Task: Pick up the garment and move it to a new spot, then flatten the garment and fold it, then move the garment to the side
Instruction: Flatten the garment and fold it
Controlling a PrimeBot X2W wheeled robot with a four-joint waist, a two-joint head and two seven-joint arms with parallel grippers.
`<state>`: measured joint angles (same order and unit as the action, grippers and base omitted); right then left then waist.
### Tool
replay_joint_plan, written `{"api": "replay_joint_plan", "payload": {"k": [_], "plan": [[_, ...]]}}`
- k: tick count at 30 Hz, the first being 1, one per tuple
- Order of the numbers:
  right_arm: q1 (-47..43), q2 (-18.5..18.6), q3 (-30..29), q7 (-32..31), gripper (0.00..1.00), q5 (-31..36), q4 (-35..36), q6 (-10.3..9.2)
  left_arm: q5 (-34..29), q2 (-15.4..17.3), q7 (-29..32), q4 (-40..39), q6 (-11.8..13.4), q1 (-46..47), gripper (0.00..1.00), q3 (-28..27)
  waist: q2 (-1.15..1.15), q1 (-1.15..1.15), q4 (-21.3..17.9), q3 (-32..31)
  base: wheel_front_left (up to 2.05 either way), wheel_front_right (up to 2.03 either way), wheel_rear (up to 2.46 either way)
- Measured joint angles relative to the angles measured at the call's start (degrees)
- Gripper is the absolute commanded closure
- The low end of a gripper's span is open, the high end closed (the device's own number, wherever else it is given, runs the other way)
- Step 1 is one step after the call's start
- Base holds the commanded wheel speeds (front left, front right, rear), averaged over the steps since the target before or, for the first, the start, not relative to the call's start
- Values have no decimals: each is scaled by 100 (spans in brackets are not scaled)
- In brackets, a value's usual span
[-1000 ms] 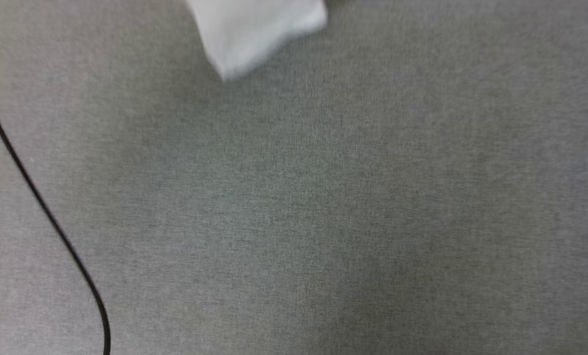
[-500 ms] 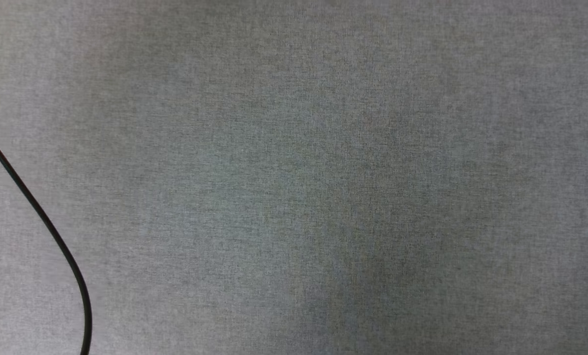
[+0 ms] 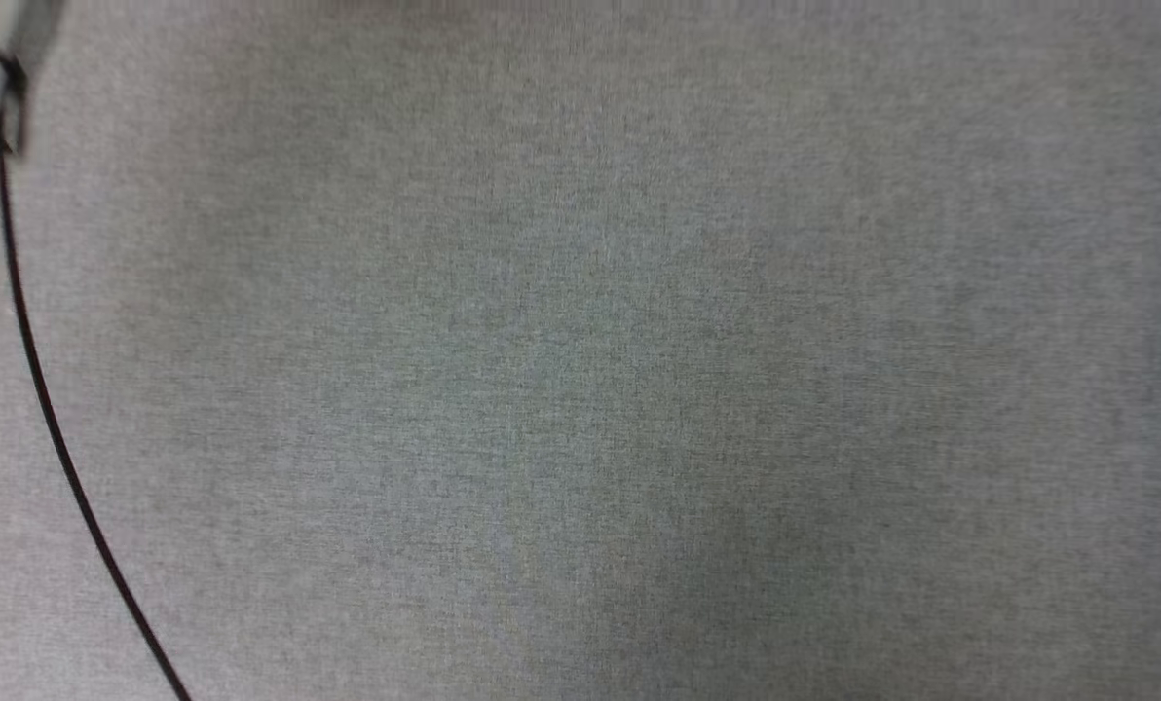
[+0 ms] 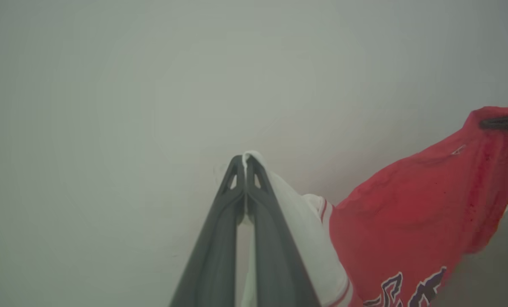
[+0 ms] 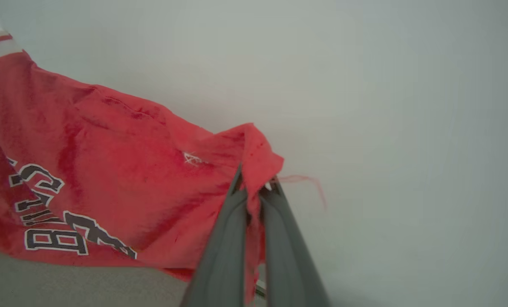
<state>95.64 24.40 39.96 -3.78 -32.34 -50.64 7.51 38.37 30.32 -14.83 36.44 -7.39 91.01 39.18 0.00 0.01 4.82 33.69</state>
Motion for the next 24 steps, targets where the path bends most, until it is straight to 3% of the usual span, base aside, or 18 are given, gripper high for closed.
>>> {"api": "replay_joint_plan", "payload": {"k": [6,14,24], "plan": [[-1365,302,435,313,100,-608,430,0,85,111,-16,-623,7,-1453,100,-199,0,0,-45,-445,0,0,0],[-3306,816,923,528,100,-1204,1288,0,-37,220,-24,-1767,379,-4054,100,-230,0,-1,-44,-1177,0,0,0],[-5371,1485,1094,527,100,-1441,2194,0,353,677,-24,-2699,877,-6799,100,-68,0,-2,-67,-2062,0,0,0]]}}
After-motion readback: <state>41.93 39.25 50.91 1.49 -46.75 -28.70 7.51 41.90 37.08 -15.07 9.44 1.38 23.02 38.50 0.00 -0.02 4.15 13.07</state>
